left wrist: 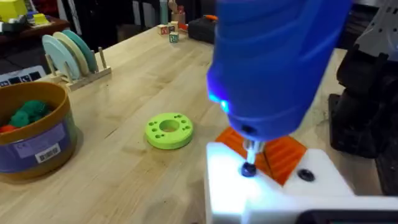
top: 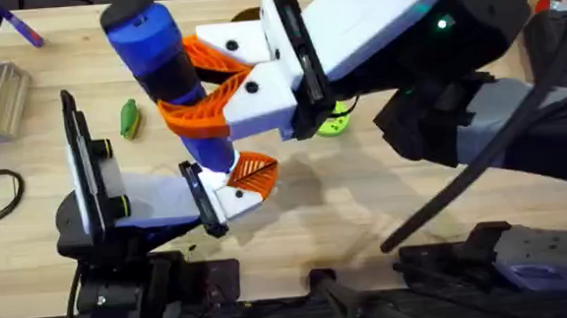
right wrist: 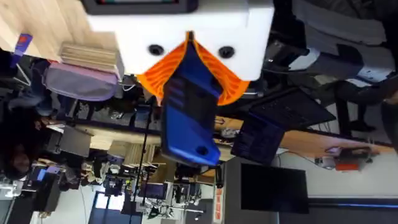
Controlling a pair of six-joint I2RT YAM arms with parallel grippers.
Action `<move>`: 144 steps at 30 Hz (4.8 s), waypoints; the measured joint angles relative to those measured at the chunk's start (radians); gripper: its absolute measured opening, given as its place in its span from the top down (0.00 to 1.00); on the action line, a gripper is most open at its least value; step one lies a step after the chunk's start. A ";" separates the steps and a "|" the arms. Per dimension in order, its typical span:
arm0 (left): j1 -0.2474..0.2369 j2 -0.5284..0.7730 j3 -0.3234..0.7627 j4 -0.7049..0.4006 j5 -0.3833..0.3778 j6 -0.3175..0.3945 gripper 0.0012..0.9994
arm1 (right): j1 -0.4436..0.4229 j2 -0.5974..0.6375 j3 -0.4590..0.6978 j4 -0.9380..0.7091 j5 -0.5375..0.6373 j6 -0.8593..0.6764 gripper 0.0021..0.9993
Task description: Pick up the gripper from the table and insert it into the empty holder that is missing its gripper. Then pick up a screw, insert it into the mounting hole, and use the screwdriver to tighten it. Finally, clean up the table by picking up the vegetable and placing it into the bucket.
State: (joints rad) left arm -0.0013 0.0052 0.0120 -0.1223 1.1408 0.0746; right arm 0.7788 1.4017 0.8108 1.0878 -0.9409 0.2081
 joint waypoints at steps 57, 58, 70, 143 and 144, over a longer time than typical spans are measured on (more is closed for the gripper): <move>0.000 0.000 0.000 0.000 0.000 0.000 1.00 | 0.000 0.019 0.002 -0.011 0.008 0.000 0.98; 0.000 0.000 0.000 0.000 0.000 0.000 1.00 | 0.000 0.019 0.002 -0.011 0.008 0.000 0.98; 0.000 0.000 0.000 -0.002 0.008 0.000 1.00 | 0.004 0.019 0.013 -0.054 0.008 0.000 0.98; 0.000 0.000 0.000 -0.001 0.007 0.000 1.00 | -0.382 -0.217 0.487 -1.699 0.673 -0.668 0.98; 0.000 0.000 0.000 -0.001 0.007 0.000 1.00 | -0.399 -0.209 0.487 -1.747 0.718 -0.719 0.98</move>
State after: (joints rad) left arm -0.0013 0.0051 0.0120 -0.1235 1.1481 0.0747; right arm 0.3799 1.1923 1.2980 -0.6588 -0.2227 -0.5108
